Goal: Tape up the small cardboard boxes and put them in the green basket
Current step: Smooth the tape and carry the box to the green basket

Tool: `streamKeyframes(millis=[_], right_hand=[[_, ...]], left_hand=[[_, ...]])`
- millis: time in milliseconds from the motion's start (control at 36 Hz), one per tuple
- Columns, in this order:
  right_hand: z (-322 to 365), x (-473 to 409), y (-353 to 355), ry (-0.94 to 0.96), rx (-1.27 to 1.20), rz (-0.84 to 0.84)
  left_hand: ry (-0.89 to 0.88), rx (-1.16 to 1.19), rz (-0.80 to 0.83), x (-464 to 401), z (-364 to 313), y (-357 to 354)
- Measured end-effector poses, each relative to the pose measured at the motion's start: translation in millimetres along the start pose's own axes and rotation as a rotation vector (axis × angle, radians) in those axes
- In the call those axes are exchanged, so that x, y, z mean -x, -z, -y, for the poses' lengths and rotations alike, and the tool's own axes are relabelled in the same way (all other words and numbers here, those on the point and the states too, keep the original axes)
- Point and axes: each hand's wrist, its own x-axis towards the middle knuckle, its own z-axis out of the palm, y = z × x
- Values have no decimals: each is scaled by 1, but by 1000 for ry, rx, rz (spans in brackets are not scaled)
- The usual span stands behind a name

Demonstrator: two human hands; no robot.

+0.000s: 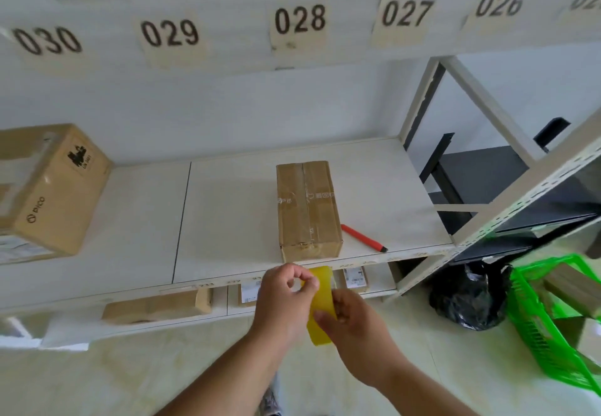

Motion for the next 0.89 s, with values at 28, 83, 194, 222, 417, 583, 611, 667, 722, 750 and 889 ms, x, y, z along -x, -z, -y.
streamKeyframes(millis=[28, 83, 194, 222, 417, 583, 611, 667, 722, 750, 889], right_hand=[[8, 4, 1, -10, -21, 1], [23, 10, 5, -20, -39, 14], [57, 22, 12, -11, -79, 66], [65, 24, 13, -14, -96, 84], [114, 49, 14, 23, -181, 219], [140, 69, 7, 26, -349, 254], [143, 72, 5, 25, -392, 267], [147, 76, 0, 30, -457, 270], [151, 78, -4, 27, -458, 236], [154, 78, -7, 22, -446, 222], [167, 73, -21, 6, -384, 158]], left_hand=[[-53, -48, 10, 0, -4, 9], [-192, -130, 46, 1, -10, 24], [-500, -266, 18, 16, -23, 51], [-575, -281, -8, 21, -27, 57], [-560, -99, -26, 39, -56, 82], [-663, -1, -43, 59, -66, 107], [-699, 8, -36, 62, -67, 110], [-727, 16, -25, 62, -69, 117], [-668, 49, -42, 56, -70, 123], [-635, 59, -59, 52, -70, 125], [-466, 142, 13, 39, -69, 140]])
